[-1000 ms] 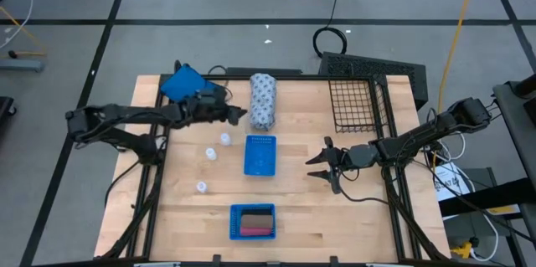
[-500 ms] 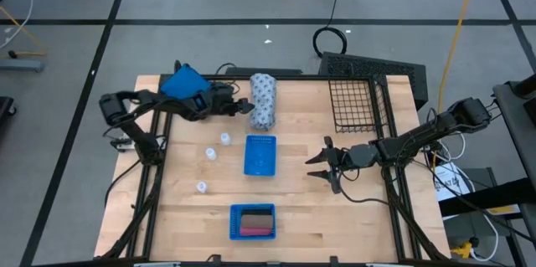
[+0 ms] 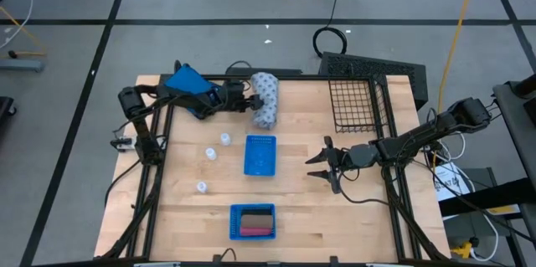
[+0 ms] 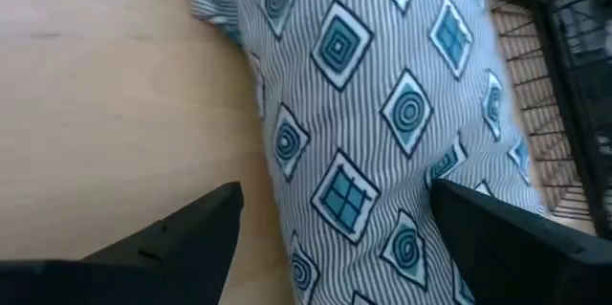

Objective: Pick & place medical supplies in basket/bin
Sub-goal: Put the blue patient gown into the black wire basket

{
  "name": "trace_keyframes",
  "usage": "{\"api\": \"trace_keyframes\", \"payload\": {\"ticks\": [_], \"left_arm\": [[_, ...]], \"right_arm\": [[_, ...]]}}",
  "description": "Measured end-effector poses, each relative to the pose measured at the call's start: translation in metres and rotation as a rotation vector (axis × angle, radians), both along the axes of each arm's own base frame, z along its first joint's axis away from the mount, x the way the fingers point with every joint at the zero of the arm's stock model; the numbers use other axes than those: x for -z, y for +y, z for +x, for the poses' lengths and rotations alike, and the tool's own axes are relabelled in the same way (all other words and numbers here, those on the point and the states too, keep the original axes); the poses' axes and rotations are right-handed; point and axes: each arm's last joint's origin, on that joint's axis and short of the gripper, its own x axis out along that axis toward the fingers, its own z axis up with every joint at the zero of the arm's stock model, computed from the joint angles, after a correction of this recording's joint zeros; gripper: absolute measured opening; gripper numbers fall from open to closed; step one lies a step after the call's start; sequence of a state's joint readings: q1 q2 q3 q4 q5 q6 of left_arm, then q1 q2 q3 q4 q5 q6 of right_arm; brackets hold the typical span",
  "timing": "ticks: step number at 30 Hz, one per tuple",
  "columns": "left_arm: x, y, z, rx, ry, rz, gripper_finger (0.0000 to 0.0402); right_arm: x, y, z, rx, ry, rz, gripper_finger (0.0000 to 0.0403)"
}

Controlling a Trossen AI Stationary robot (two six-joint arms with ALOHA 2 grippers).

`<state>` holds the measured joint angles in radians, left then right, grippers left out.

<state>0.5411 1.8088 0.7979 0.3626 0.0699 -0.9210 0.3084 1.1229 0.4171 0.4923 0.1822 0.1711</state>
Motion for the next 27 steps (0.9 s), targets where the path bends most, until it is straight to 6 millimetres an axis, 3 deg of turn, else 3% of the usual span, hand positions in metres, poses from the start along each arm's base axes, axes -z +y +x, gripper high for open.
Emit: {"api": "trace_keyframes", "payload": {"ticks": [19, 24, 27], "left_arm": [[-0.002, -0.028, 0.017, 0.044, -0.005, 0.050, 0.0344], [0.017, -0.028, 0.020, 0.030, 0.022, 0.026, 0.0341], [0.036, -0.026, 0.025, 0.034, 0.016, -0.002, 0.0320]], "right_arm": [[0.000, 0.000, 0.000, -0.001, 0.002, -0.004, 0.0160], [-0.001, 0.000, 0.000, 0.000, -0.007, 0.000, 0.0160], [-0.001, 0.000, 0.000, 0.000, -0.006, 0.001, 0.0160]]}}
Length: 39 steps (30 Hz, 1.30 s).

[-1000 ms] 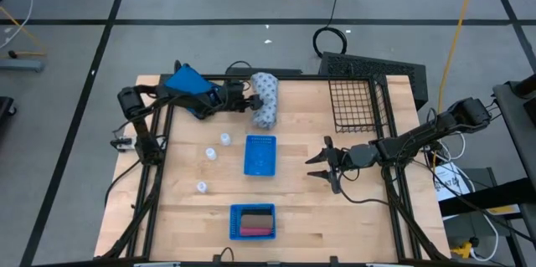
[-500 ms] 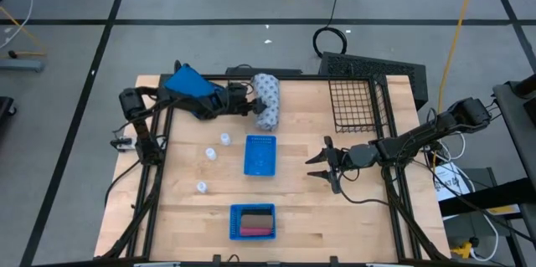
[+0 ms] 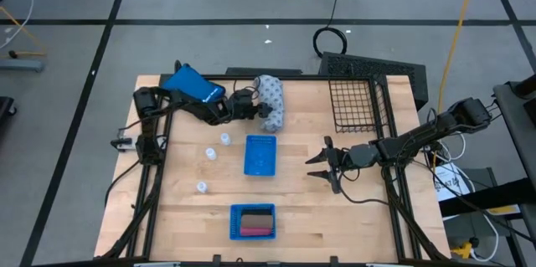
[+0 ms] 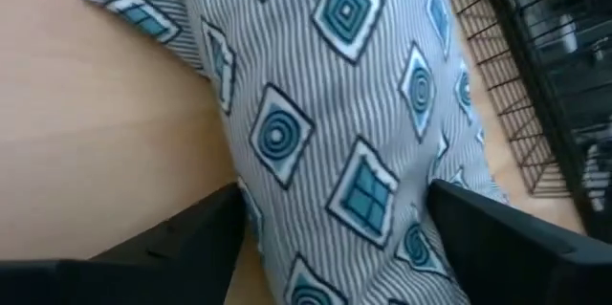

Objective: Pick & place medical supplies in basket/bin
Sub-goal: Put the blue patient gown into the black wire basket

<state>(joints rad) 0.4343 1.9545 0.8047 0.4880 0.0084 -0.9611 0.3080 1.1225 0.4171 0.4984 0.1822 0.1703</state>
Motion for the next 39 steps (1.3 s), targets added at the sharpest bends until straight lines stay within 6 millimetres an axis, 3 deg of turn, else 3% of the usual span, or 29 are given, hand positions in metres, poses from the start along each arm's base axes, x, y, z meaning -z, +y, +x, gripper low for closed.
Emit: {"api": "trace_keyframes", "payload": {"ticks": [5, 17, 23, 29, 34, 39], "left_arm": [[0.016, 0.000, 0.008, 0.013, -0.053, 0.036, 0.0252], [0.012, -0.003, 0.009, 0.012, -0.061, 0.078, 0.0046], [0.005, 0.000, 0.007, 0.031, -0.088, 0.076, 0.0044], [-0.034, -0.003, 0.003, 0.106, -0.142, 0.134, 0.0044], [-0.095, -0.015, -0.002, 0.183, -0.245, 0.319, 0.0044], [-0.145, -0.041, -0.013, 0.268, -0.312, 0.515, 0.0044]], "right_arm": [[0.000, 0.000, 0.000, 0.000, 0.000, 0.000, 0.0160], [0.000, 0.000, 0.000, 0.000, 0.002, 0.000, 0.0160], [0.000, 0.000, 0.000, 0.008, 0.005, 0.030, 0.0160], [0.000, 0.000, 0.000, 0.014, 0.008, 0.051, 0.0160], [0.000, 0.000, 0.000, 0.020, 0.008, 0.065, 0.0160], [0.000, 0.000, 0.000, 0.027, 0.007, 0.079, 0.0160]]}}
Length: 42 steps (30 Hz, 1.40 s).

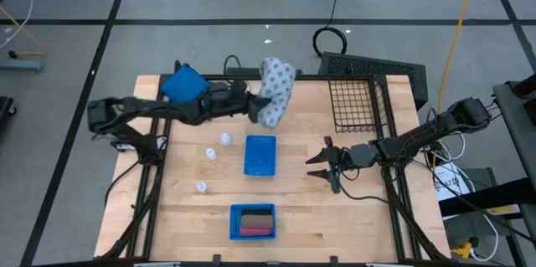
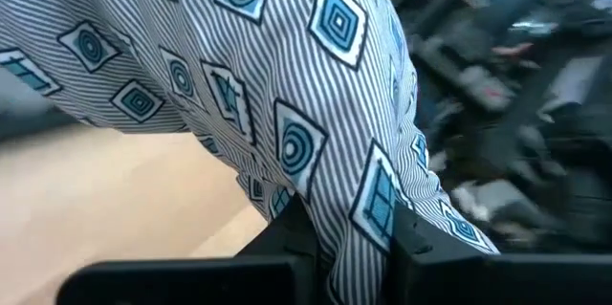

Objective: Pick & place medical supplies in basket/bin
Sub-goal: Put the blue patient gown into the black wire basket

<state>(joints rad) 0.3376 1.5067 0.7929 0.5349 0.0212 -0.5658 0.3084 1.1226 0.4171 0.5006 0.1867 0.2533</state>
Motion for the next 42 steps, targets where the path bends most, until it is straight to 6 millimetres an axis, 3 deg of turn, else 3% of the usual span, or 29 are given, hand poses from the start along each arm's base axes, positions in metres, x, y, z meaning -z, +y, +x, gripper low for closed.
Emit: {"api": "trace_keyframes", "payload": {"ticks": [6, 13, 18, 24, 32, 42], "left_arm": [[-0.046, -0.041, -0.012, 0.159, -0.108, 0.278, 0.0044], [-0.075, -0.081, -0.021, 0.365, -0.263, 0.461, 0.0044], [-0.079, -0.097, -0.022, 0.451, -0.313, 0.480, 0.0044], [-0.079, -0.111, -0.022, 0.508, -0.328, 0.498, 0.0044], [-0.080, -0.115, -0.022, 0.522, -0.336, 0.501, 0.0044], [-0.079, -0.124, -0.022, 0.556, -0.333, 0.493, 0.0044]], "right_arm": [[-0.004, 0.000, 0.001, -0.003, -0.042, 0.003, 0.0160], [-0.017, -0.001, 0.011, 0.011, -0.240, 0.023, 0.0160], [-0.026, -0.013, 0.021, 0.059, -0.428, 0.011, 0.0174], [-0.035, -0.025, 0.027, 0.032, -0.641, 0.007, 0.0237], [-0.049, -0.027, 0.060, 0.032, -0.673, 0.065, 0.0317], [-0.076, -0.022, 0.081, -0.099, -0.768, 0.054, 0.0316]]}}
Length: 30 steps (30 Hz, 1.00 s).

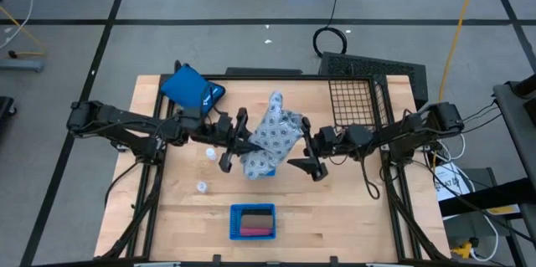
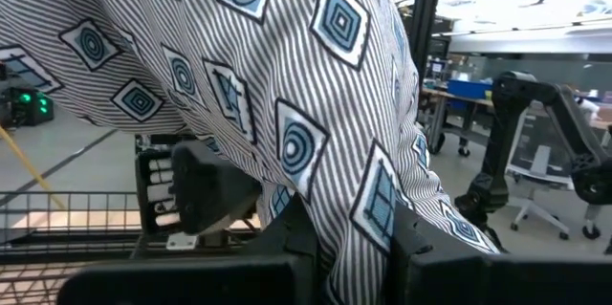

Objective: Pick & place medical supplies in basket/bin
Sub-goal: Put the blue patient gown into the black wire basket

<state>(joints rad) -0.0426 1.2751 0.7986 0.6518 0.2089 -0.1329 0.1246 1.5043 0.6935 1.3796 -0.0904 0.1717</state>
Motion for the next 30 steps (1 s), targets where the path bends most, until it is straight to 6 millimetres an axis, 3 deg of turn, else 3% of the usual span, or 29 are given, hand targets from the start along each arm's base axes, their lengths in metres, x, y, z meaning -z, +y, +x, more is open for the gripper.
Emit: {"api": "trace_keyframes", "payload": {"ticks": [9, 19, 30], "left_arm": [[0.001, 0.000, 0.000, -0.053, 0.012, 0.010, 0.0044], [0.003, 0.003, 0.001, -0.232, 0.036, 0.064, 0.0044], [0.006, -0.008, 0.001, -0.218, 0.052, 0.109, 0.0044]], "right_arm": [[-0.019, 0.006, 0.014, -0.110, 0.030, -0.005, 0.0317], [-0.019, 0.004, 0.016, 0.017, 0.045, 0.032, 0.0318], [-0.017, 0.001, 0.017, 0.111, 0.061, -0.014, 0.0318]]}}
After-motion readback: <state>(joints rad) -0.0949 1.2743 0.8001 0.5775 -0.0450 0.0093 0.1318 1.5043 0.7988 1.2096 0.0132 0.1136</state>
